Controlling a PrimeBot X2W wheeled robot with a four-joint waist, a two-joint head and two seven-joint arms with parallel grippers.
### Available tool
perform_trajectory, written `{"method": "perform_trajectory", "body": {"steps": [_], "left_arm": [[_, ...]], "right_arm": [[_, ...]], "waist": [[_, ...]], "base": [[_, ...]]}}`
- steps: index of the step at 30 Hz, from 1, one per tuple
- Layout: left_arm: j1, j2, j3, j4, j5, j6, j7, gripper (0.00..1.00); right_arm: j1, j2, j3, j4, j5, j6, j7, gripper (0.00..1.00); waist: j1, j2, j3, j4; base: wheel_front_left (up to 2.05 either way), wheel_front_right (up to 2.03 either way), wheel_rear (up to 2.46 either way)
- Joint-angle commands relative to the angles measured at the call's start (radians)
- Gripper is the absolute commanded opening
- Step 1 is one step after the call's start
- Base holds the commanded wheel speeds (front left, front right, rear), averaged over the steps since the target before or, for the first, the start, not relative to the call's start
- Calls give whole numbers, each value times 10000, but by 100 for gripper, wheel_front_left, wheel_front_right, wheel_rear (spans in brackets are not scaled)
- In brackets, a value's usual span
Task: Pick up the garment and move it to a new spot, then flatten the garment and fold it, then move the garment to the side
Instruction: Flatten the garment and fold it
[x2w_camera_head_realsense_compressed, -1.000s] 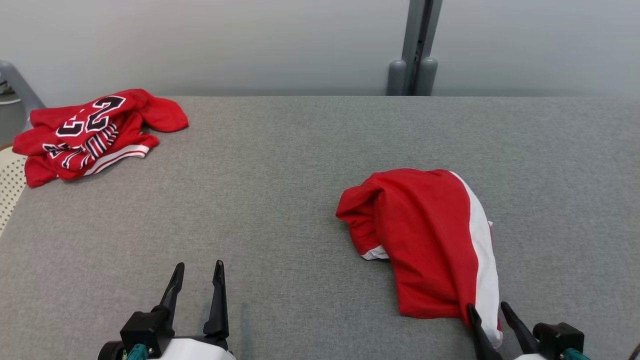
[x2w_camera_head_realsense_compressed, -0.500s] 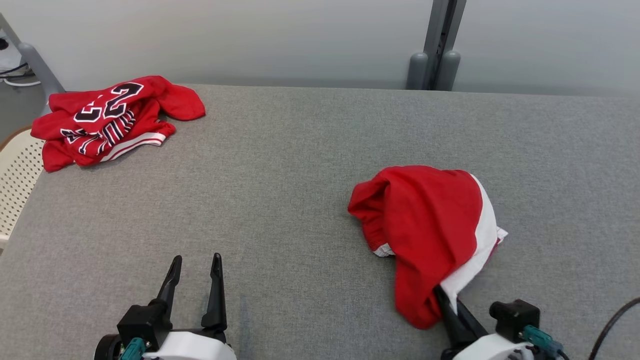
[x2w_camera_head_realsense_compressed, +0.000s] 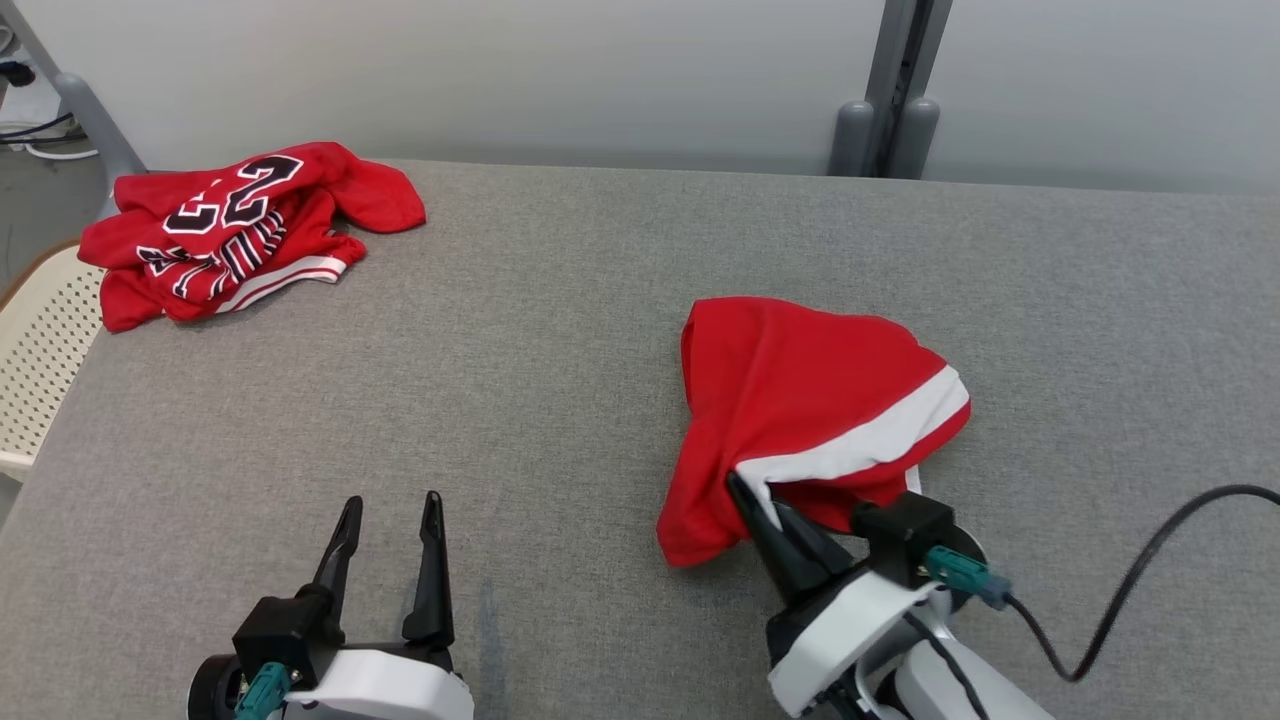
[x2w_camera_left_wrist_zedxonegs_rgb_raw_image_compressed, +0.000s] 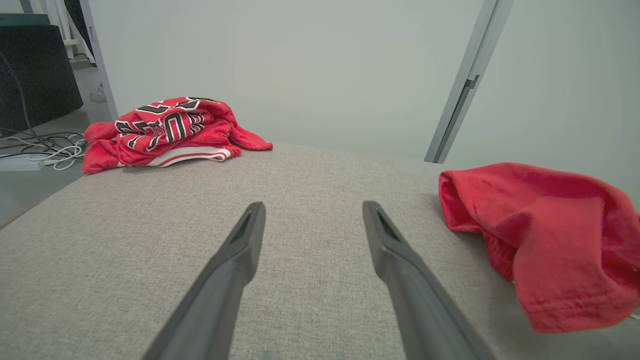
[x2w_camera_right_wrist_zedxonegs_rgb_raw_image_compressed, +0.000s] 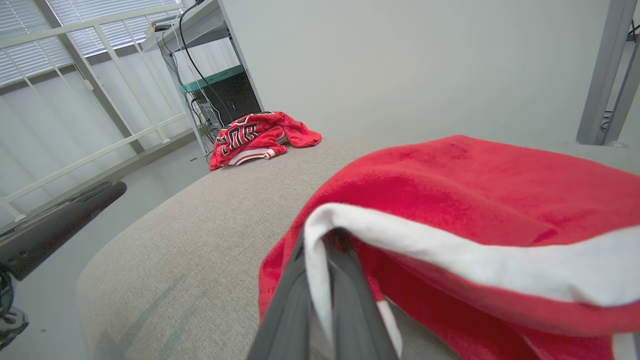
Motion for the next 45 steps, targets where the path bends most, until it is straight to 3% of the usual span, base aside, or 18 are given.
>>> {"method": "perform_trajectory", "body": {"steps": [1,2,8,15,31,37,45], "left_arm": [[-199,31,7,-28,-36,31,-5,100],[-218,33,-4,-22,-43,22,-5,100],[-187,34,13,-5,-47,26,-5,100],[7,33,114,-17,57,32,-5,100],[499,34,107,26,174,-86,-5,100],[376,34,-36,63,236,-182,-5,100],[-12,33,-81,45,310,-183,-3,100]], "right_arm": [[-243,-41,355,97,72,21,-3,49],[-413,-21,681,159,186,21,-3,100],[-882,-78,1388,658,932,20,-3,100],[-492,-63,1053,696,802,20,-3,100],[2527,-69,-2508,-594,-887,20,-3,100],[1797,-365,-3990,-611,-2055,20,292,100],[47,-993,-4818,920,-2029,20,966,100]], "waist": [[0,-1,13,66],[0,-1,17,103],[0,-1,-25,241],[0,-1,-237,75],[0,-1,-804,-465],[0,-1,-712,-323],[0,-1,-140,329]], "base": [[0,0,0],[0,0,0],[0,0,0],[0,0,0],[0,0,0],[0,0,0],[0,0,0]]}}
